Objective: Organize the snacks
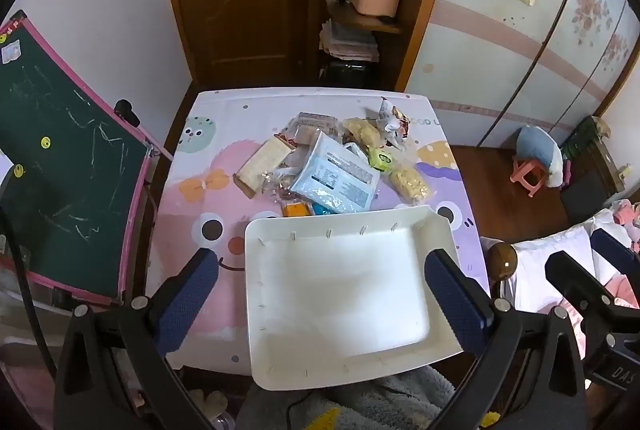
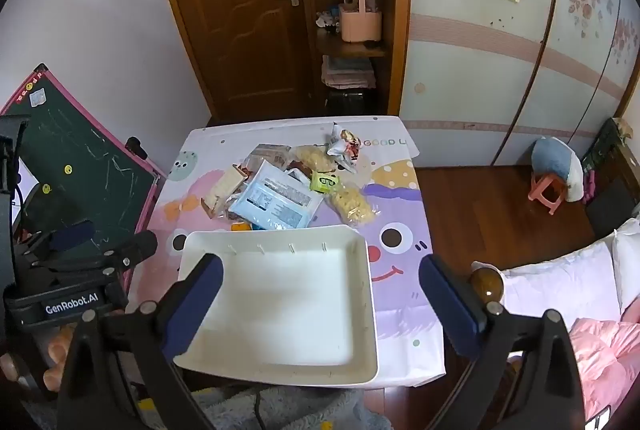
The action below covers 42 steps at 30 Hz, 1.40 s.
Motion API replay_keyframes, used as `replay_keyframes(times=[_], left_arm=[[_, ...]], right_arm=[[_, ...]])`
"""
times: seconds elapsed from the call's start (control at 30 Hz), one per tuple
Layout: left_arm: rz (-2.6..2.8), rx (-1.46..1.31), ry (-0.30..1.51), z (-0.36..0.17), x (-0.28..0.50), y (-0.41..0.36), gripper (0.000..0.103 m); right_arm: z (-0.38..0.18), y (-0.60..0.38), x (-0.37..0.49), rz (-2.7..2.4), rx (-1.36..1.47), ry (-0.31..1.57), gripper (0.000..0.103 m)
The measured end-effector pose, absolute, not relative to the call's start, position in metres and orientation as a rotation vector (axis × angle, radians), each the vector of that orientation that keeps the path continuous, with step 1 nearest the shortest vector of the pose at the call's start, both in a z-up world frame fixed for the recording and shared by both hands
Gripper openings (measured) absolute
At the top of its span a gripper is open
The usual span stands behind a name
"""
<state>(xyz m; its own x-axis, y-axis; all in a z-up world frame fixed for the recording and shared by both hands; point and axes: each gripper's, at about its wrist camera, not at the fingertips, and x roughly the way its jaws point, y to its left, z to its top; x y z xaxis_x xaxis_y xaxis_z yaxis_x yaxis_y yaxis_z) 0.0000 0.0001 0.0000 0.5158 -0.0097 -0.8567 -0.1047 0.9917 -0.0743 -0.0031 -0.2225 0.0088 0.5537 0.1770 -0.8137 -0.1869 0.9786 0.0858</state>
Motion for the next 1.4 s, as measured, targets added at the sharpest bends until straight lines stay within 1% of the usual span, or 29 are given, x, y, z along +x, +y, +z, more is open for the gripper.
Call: replay_keyframes(times=[0.73, 0.77, 1.4], left_arm=[[0.069, -0.118, 1.029, 0.000, 0.002, 0.006, 0.103], [0.077, -0.126, 1.030, 0.004, -0.007, 0.011, 0.102], [0.092, -0.114, 1.064, -0.011, -0.011, 0.009, 0.102]], right_arm=[[0.008, -0.223, -0.014, 0.209, -0.025, 0.952, 0.099], [0.008, -0.222, -0.013, 0.212, -0.026, 0.955, 0.099], [-0.001, -0.215, -0.008, 0.244, -0.051, 0.982, 0.099]])
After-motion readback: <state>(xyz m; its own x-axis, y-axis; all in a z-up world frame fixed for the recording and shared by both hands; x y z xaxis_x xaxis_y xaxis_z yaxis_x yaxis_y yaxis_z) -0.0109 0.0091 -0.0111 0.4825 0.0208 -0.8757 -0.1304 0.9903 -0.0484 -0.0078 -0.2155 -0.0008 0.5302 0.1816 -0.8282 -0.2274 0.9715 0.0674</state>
